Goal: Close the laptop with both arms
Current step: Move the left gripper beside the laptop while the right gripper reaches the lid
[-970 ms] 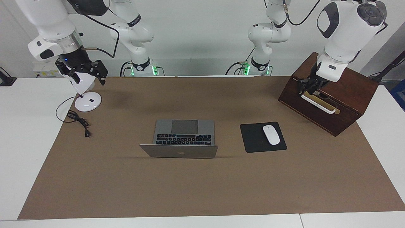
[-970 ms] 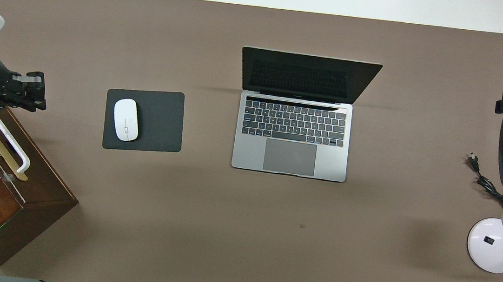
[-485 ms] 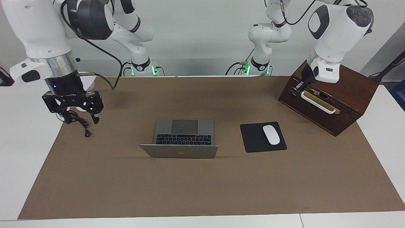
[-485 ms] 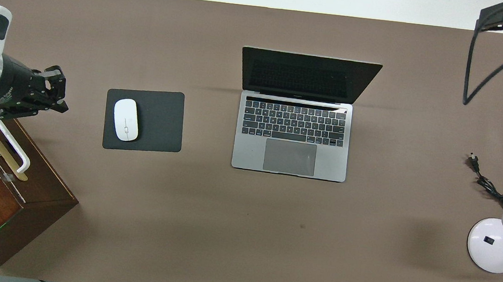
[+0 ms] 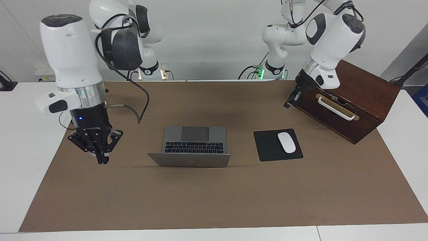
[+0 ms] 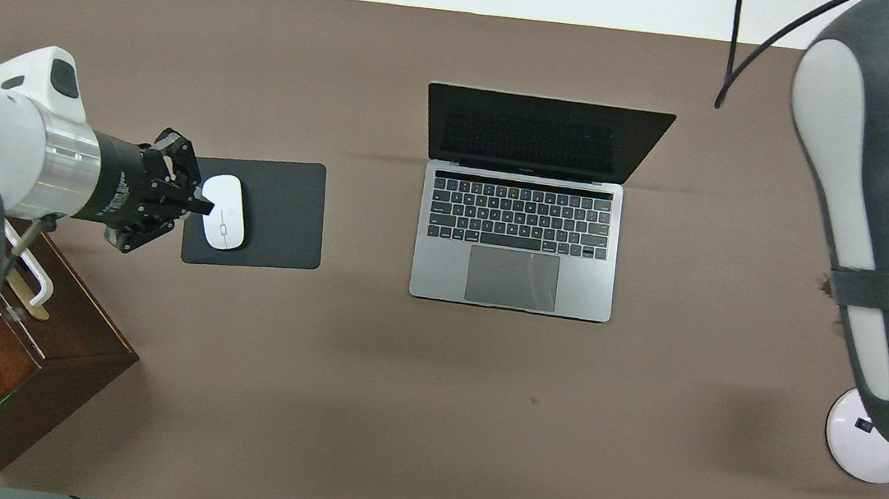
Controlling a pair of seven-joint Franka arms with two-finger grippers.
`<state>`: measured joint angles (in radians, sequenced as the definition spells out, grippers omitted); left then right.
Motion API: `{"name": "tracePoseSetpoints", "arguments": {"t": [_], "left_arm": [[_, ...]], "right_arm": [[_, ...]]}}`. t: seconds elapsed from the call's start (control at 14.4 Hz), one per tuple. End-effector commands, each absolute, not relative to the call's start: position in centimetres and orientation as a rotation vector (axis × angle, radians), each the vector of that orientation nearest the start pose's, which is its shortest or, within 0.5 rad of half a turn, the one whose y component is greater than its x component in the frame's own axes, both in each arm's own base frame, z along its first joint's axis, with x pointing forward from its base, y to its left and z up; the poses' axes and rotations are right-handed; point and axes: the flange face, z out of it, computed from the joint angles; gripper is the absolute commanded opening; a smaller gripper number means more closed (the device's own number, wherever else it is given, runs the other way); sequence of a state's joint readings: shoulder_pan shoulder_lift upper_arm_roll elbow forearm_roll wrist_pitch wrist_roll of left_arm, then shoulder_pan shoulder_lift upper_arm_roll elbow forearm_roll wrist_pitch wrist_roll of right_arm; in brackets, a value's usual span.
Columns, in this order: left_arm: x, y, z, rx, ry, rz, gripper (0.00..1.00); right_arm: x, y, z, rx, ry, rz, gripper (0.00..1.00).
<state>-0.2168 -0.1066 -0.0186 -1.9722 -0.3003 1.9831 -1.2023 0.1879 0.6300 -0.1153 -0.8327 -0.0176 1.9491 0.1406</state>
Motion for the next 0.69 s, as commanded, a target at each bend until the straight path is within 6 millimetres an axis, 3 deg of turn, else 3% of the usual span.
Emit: {"name": "tracePoseSetpoints", "arguments": {"t": [0.0,0.07,0.28,0.49,0.62], "left_arm": [[50.4,-15.4,50.8,-2.864,-2.012,0.193,0.0],[50.2,-16.9,49.8,-2.86,-2.044,0.19,0.0],[49.8,-18.0,47.8,-2.743,-2.333,0.359,0.0],[48.8,-17.9,43.9,-2.355,-2.811,0.619,0.0],[47.6,-19.1,41.5,-2.17,-2.981,0.706,0.0]], "right_arm": [[77.3,12.2,59.0,-3.008,0.073,-0.902,0.0],[77.7,13.0,58.3,-3.004,0.086,-0.936,0.0],[78.6,15.9,56.2,-2.97,0.093,-1.033,0.0],[79.3,19.8,53.6,-2.931,0.039,-1.091,0.0],[79.1,21.9,52.6,-2.95,-0.007,-1.13,0.0]]}}
